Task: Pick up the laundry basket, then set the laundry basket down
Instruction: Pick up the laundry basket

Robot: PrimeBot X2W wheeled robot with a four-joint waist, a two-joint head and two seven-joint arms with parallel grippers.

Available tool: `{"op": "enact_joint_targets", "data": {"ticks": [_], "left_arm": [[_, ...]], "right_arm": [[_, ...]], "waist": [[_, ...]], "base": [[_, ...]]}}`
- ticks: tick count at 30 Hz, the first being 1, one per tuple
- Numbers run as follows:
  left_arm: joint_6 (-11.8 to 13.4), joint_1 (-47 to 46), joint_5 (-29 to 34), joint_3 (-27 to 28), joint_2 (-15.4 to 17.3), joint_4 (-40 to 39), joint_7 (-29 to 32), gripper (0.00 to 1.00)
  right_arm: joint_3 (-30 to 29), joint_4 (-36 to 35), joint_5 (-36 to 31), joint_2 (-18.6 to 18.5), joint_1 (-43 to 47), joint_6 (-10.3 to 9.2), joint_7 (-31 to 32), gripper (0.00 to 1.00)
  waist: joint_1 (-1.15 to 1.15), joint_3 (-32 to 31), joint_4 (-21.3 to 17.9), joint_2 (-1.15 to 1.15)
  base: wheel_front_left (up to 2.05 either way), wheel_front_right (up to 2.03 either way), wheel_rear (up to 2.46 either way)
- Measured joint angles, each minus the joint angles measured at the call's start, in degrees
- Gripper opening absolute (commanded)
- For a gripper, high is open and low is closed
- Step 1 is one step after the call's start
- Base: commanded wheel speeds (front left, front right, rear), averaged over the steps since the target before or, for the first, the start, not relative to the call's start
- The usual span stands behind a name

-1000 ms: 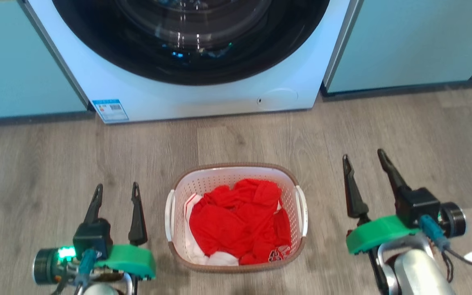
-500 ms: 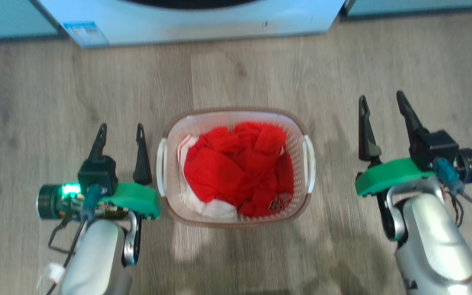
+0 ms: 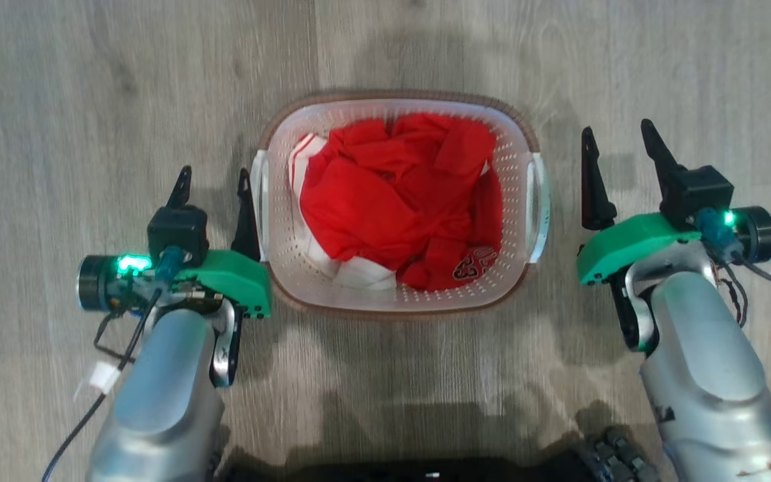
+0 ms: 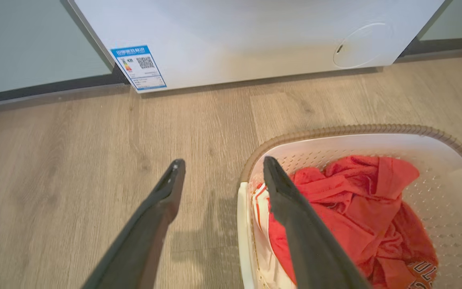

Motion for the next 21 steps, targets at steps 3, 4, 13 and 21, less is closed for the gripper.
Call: {"op": "enact_joint_targets", "data": {"ticks": [3, 4, 13, 21], "left_arm": [[0.0, -2.1, -0.6, -0.9, -0.1, 2.6, 0.0, 1.0], [-0.2, -2.8, -0.8, -1.1, -0.1, 3.4, 0.0, 1.0], [-2.0, -8.9, -2.5, -3.3, -0.4, 11.2, 0.0, 1.0], [-2.9, -13.3, -5.2, -6.6, -0.4, 17.2, 0.0, 1.0]], "right_arm": [[0.1, 2.3, 0.3, -0.1, -1.7, 0.0, 0.0, 1.0], [0.1, 3.0, 0.5, -0.1, -2.2, 0.0, 0.0, 1.0], [0.5, 8.0, 1.7, -0.4, -5.9, 0.0, 0.0, 1.0], [2.2, 11.2, 2.9, -0.5, -7.9, 0.0, 0.0, 1.0]], "waist": [[0.0, 2.3, 0.3, 0.0], [-0.01, 3.0, 0.4, 0.0], [0.0, 8.6, 1.0, 0.0], [-0.01, 11.8, 1.8, 0.0]], "base": [[0.0, 0.0, 0.0], [0.0, 0.0, 0.0], [0.0, 0.0, 0.0], [0.0, 0.0, 0.0]]}}
